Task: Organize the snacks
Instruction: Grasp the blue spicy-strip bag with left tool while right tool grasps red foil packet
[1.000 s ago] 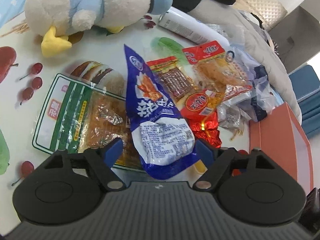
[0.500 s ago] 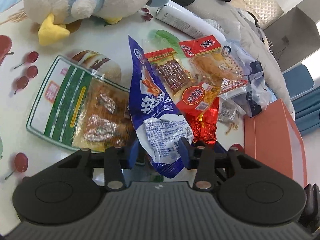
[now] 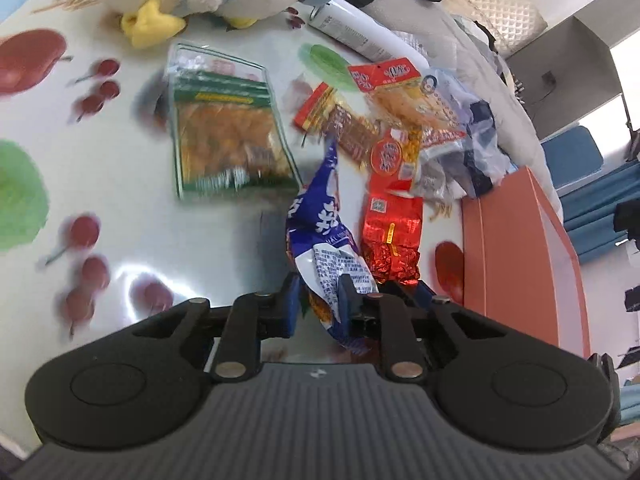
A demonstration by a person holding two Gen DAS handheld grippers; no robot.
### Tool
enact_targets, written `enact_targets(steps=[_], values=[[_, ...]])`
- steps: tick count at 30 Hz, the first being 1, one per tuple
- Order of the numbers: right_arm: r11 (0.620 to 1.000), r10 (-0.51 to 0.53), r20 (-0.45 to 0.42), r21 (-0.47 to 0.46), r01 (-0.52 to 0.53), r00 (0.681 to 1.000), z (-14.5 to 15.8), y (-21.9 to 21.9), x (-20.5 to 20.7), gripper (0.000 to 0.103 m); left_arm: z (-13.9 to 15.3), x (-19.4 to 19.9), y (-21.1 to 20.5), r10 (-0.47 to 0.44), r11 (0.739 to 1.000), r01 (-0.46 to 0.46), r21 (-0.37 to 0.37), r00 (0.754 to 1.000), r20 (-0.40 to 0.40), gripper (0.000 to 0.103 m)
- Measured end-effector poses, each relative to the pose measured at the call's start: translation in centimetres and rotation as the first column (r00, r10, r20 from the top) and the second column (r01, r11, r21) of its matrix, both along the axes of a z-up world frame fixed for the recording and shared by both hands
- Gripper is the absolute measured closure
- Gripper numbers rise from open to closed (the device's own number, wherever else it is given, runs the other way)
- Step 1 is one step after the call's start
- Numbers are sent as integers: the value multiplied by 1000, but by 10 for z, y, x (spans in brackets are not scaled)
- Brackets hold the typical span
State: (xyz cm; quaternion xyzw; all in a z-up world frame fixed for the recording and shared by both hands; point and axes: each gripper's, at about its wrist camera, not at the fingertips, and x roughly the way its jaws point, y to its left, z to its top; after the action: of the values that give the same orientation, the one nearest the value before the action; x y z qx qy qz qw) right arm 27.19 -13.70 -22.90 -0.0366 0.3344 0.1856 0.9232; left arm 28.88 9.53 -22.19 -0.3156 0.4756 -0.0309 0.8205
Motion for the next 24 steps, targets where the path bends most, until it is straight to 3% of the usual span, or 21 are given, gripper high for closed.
enact_targets(steps=[8,17,18,19,20,24], values=[[1000,3,-42,21,-2,999,9,-23,-48,73,7,-60,2,-24,1000,24,-9,999,32,85],[999,39,-75,34,-36,996,20,-42,-106,73,-1,-133,12,21,997,-20,-68,1000,16,85],[999,41,-75,36,-38,996,22,-45,-112,91,-2,-138,13,28,997,-27,-68,1000,14,85],[999,41,-78,39,-38,996,23,-48,-117,98,-2,-143,15,33,997,-32,-68,999,18,85],[999,38,-85,39,-34,996,23,-51,-120,94,-1,-146,16,34,997,-32,-69,999,24,85],[999,12,-93,46,-8,996,20,-60,-126,94,-4,-146,22,63,997,-63,-39,998,7,84]])
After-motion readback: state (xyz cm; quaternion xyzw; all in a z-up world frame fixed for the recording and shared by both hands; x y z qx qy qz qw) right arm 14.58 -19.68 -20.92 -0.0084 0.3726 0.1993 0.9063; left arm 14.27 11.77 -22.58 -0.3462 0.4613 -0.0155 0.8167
